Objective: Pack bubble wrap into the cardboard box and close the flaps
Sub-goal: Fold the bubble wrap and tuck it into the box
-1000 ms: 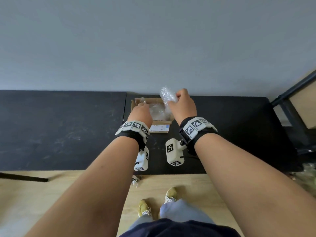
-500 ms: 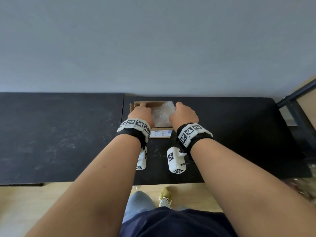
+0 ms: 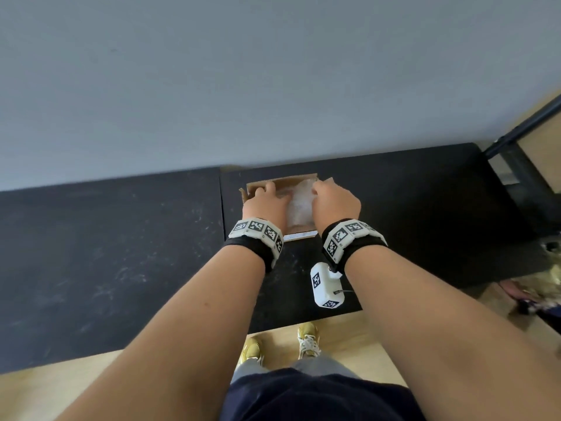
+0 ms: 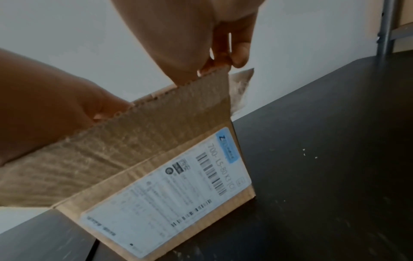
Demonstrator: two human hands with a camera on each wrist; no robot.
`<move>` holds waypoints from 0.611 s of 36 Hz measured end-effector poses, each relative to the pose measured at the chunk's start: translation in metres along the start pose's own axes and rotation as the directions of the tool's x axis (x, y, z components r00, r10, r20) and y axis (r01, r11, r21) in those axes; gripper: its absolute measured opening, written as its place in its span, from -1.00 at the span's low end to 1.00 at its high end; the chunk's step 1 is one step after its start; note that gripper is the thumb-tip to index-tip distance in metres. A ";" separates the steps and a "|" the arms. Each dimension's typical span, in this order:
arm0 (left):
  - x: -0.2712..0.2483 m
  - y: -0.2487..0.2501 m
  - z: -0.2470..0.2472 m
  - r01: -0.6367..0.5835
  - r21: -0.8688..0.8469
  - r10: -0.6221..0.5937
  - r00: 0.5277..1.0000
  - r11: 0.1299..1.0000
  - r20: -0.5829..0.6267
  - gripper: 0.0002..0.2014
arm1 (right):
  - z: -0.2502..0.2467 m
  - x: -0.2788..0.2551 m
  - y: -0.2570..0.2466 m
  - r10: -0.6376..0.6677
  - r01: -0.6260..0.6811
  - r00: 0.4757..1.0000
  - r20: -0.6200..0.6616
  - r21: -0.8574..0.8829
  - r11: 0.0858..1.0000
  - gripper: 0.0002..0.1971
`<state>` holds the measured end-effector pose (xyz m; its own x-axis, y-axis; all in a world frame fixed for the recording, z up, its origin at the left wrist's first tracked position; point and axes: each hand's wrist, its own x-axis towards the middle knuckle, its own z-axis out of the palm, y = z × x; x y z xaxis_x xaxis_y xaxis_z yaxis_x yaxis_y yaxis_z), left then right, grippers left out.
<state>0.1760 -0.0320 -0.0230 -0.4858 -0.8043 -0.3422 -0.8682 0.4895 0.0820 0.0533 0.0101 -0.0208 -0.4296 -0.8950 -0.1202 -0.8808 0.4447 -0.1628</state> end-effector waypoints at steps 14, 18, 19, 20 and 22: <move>-0.002 0.002 -0.002 0.017 0.007 -0.017 1.000 1.000 0.009 -0.48 | -0.006 0.027 -0.019 0.175 -0.181 0.849 0.498 -0.037 0.983 -0.66; -0.001 0.000 0.001 0.021 -0.020 -0.021 1.000 1.000 0.003 -0.46 | -0.009 0.033 -0.023 0.153 -0.134 0.830 0.537 -0.075 0.988 -0.65; -0.001 0.000 0.001 0.020 -0.025 -0.020 1.000 0.999 0.002 -0.45 | -0.010 0.033 -0.021 0.149 -0.126 0.837 0.527 -0.081 0.989 -0.64; -0.001 0.000 0.001 0.021 -0.030 -0.021 1.000 0.999 0.003 -0.45 | -0.010 0.034 -0.017 0.150 -0.137 0.842 0.518 -0.063 0.989 -0.60; -0.001 0.000 0.000 0.020 -0.040 -0.020 1.000 0.999 0.001 -0.45 | -0.010 0.032 -0.007 0.119 -0.141 0.873 0.473 0.011 0.990 -0.53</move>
<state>0.1762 -0.0309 -0.0226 -0.4684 -0.8137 -0.3444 -0.8810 0.4595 0.1125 0.0440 -0.0220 -0.0135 -0.3857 -0.7113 -0.5876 -0.8090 0.5669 -0.1552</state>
